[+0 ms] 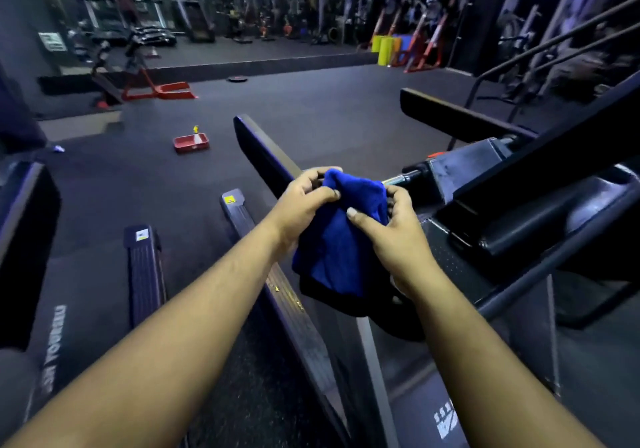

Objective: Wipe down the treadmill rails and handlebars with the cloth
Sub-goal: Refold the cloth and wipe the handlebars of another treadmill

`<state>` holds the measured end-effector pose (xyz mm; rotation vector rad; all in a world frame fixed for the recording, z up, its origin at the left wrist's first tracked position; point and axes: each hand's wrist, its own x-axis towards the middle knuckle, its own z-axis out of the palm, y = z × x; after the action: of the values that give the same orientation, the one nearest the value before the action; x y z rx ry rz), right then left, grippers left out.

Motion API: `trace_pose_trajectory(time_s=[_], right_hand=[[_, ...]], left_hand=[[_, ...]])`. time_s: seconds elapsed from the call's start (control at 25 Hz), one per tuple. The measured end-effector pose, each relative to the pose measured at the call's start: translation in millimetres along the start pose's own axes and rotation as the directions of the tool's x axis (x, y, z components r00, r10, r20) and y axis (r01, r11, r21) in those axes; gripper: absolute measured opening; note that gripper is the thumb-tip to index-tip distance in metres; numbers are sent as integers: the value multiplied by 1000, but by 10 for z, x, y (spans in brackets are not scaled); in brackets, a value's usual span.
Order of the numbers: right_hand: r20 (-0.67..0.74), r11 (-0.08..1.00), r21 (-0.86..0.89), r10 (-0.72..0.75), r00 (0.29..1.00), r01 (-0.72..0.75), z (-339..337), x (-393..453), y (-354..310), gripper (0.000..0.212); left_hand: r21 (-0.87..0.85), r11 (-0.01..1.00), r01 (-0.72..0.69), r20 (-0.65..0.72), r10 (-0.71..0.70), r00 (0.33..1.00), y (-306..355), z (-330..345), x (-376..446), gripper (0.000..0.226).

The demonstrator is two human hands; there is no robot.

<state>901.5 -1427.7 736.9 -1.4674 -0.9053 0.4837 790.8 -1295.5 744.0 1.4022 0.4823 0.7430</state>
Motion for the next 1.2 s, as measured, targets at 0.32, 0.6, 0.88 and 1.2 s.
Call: trace_pose_trajectory(time_s=[0.32, 0.6, 0.88, 1.2], right_hand=[[-323, 997, 40, 69, 944, -59, 102, 464, 28, 57], [-540, 995, 63, 97, 836, -75, 79, 693, 154, 35], [-765, 997, 65, 71, 640, -34, 302, 1052, -15, 26], [-970, 947, -158, -96, 224, -279, 1370, 1228, -192, 49]], left_hand=[[39, 982, 184, 444, -182, 877, -180, -84, 1026, 32], [10, 987, 162, 599, -136, 789, -99, 87, 1465, 26], [-62, 951, 302, 823, -123, 554, -102, 2, 2039, 31], [150, 984, 96, 968, -166, 186, -183, -694, 2544, 35]])
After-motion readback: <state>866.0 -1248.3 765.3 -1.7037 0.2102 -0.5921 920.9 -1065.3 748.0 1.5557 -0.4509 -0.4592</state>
